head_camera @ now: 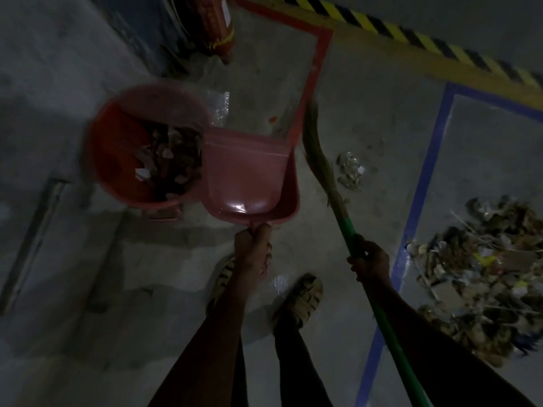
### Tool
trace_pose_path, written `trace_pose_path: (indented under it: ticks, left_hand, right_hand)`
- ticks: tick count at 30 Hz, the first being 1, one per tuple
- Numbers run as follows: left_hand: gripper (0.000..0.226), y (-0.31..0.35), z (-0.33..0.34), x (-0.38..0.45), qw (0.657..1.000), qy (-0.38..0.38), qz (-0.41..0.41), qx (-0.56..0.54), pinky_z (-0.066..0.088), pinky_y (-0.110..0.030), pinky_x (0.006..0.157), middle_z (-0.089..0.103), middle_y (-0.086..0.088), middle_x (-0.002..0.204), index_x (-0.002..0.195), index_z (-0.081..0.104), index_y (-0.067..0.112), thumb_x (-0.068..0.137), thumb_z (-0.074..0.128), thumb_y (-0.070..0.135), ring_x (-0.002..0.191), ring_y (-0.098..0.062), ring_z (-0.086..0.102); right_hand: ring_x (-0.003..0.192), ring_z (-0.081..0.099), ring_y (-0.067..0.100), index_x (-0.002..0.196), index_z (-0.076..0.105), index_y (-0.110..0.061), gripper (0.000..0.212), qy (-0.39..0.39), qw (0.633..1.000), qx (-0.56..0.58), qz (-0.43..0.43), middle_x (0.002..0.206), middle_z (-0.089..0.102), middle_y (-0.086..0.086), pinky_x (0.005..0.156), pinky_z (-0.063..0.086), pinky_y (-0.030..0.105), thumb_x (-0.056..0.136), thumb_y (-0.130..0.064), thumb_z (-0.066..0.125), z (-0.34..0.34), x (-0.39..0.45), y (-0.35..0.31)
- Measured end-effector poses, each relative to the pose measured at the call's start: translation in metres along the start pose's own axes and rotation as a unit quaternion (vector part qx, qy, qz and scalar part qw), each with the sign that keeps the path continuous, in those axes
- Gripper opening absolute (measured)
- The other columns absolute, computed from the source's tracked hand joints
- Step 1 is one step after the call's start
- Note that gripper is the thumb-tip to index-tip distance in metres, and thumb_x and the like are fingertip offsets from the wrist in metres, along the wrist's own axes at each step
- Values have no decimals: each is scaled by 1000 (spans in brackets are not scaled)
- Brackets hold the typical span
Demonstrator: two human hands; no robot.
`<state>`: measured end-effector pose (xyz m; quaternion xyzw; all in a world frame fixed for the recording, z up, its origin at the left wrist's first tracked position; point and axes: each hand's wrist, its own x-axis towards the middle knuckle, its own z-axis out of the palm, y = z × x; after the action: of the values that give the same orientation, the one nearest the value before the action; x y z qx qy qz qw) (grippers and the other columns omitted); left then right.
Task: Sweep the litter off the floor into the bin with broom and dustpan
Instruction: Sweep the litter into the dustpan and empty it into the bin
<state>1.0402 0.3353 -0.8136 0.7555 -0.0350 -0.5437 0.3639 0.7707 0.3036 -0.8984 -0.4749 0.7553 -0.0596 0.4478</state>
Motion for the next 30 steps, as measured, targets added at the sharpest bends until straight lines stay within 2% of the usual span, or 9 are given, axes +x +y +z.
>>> trace_pose_path:
  ticks: [3, 8, 11, 14, 17, 22, 24, 28, 30]
  left_hand:
    - [45, 11, 8, 35, 999, 19, 32, 5, 29, -19, 39, 45, 0, 45, 58, 47, 14, 98, 62, 29, 37, -16, 40]
    - [42, 31, -2, 87, 997, 20, 63, 40, 28, -18, 40, 46, -6, 51, 63, 49, 13, 97, 62, 35, 36, -16, 40]
    - [37, 34, -1, 109, 996, 40, 62, 42, 25, -15, 37, 46, -3, 52, 72, 50, 12, 97, 61, 37, 35, -14, 39]
    - [41, 31, 6, 124, 995, 55, 66, 44, 25, -16, 36, 47, -5, 54, 66, 47, 13, 97, 61, 37, 36, -14, 40]
    - [41, 24, 13, 135, 993, 57, 80, 60, 25, -18, 36, 46, -3, 52, 65, 47, 15, 97, 61, 36, 35, -14, 40]
    - [39, 10, 26, 146, 991, 51, 86, 88, 26, -18, 35, 45, -2, 49, 67, 48, 13, 97, 61, 35, 34, -14, 39]
    - [38, 4, 33, 148, 991, 43, 80, 97, 25, -17, 34, 43, -3, 50, 68, 47, 14, 97, 61, 33, 33, -13, 38]
    - [32, -13, 44, 152, 990, 25, 72, 115, 25, -16, 36, 41, -5, 53, 73, 49, 13, 96, 61, 31, 34, -15, 37]
    - [32, -20, 48, 152, 989, 8, 67, 130, 26, -17, 36, 43, -6, 54, 75, 50, 10, 96, 62, 32, 34, -16, 37]
  right_hand:
    - [93, 68, 41, 140, 54, -15, 68, -15, 1000, -23, -14, 110, 70, 16, 74, 57, 58, 76, -8, 76, 19, 39, 2]
    - [99, 66, 38, 143, 50, -20, 64, -71, 996, -27, -44, 120, 66, 17, 83, 57, 53, 84, -7, 70, 64, 92, -32]
    - [81, 65, 32, 146, 46, -22, 62, -104, 992, -42, -58, 114, 66, 18, 71, 57, 47, 88, -10, 63, 94, 118, -64]
    - [72, 69, 30, 147, 42, -19, 53, -140, 988, -55, -16, 107, 64, 14, 54, 59, 38, 96, -16, 58, 116, 141, -94]
    - [73, 70, 28, 149, 40, -18, 55, -149, 987, -54, 27, 104, 65, 12, 59, 62, 42, 96, -15, 56, 127, 158, -101]
    - [76, 70, 29, 154, 31, -20, 60, -132, 989, -23, 60, 99, 64, 10, 62, 62, 40, 98, -13, 51, 107, 161, -61]
    - [75, 70, 29, 152, 35, -15, 57, -115, 989, 10, 97, 96, 66, 10, 63, 62, 42, 98, -15, 55, 91, 157, -30]
    - [65, 66, 28, 144, 46, -8, 49, -47, 984, 60, 160, 79, 64, 8, 56, 57, 37, 97, -16, 58, 57, 142, 35]
    - [66, 65, 27, 143, 47, -8, 48, -14, 980, 80, 183, 82, 66, 11, 55, 57, 38, 97, -17, 59, 42, 130, 61]
